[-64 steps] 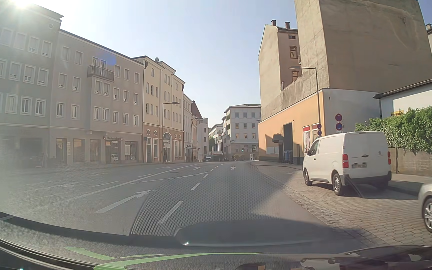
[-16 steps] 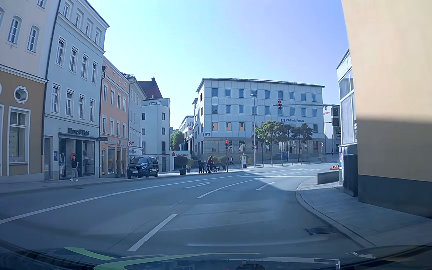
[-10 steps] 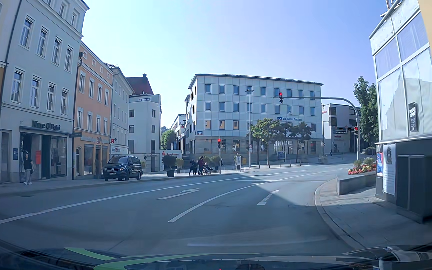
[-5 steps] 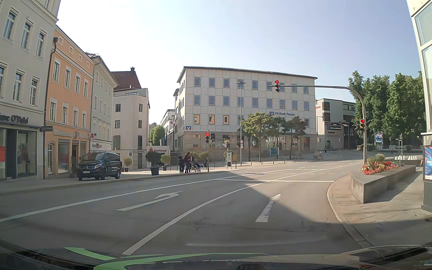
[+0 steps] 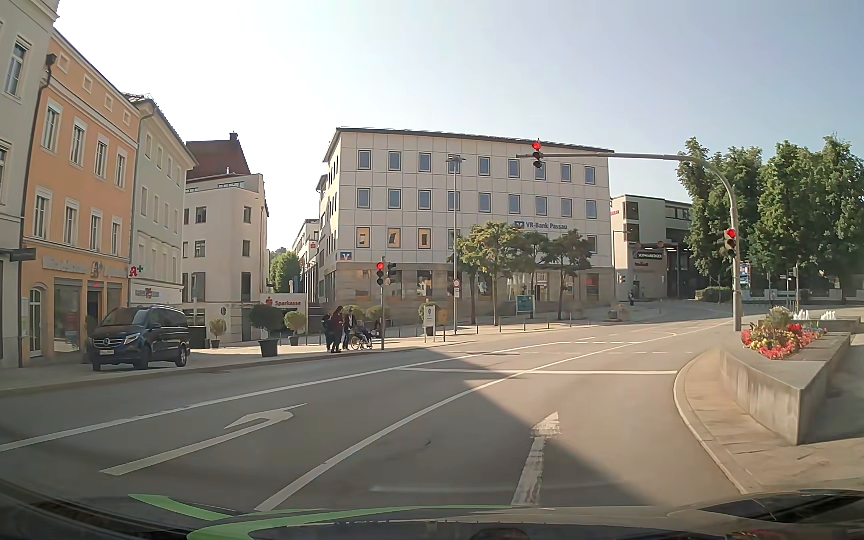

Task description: Follow the waypoints while adhering to traffic rules and regulations

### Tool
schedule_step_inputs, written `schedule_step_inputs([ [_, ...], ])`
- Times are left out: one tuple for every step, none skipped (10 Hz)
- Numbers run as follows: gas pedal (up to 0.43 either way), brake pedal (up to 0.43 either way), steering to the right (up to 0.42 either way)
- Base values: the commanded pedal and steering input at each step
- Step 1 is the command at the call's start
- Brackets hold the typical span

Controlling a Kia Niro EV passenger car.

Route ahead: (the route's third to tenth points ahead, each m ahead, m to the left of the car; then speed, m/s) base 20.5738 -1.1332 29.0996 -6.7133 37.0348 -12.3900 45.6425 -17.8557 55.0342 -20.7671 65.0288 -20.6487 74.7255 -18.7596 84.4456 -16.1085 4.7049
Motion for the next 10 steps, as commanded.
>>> schedule_step_inputs([
  [0.0,0.195,0.1],
  [0.0,0.195,0.108],
  [0.0,0.195,0.114],
  [0.0,0.183,0.118],
  [0.0,0.171,0.124],
  [0.0,0.165,0.128],
  [0.0,0.171,0.133],
  [0.0,0.171,0.136],
  [0.0,0.171,0.136],
  [0.0,0.177,0.137],
])
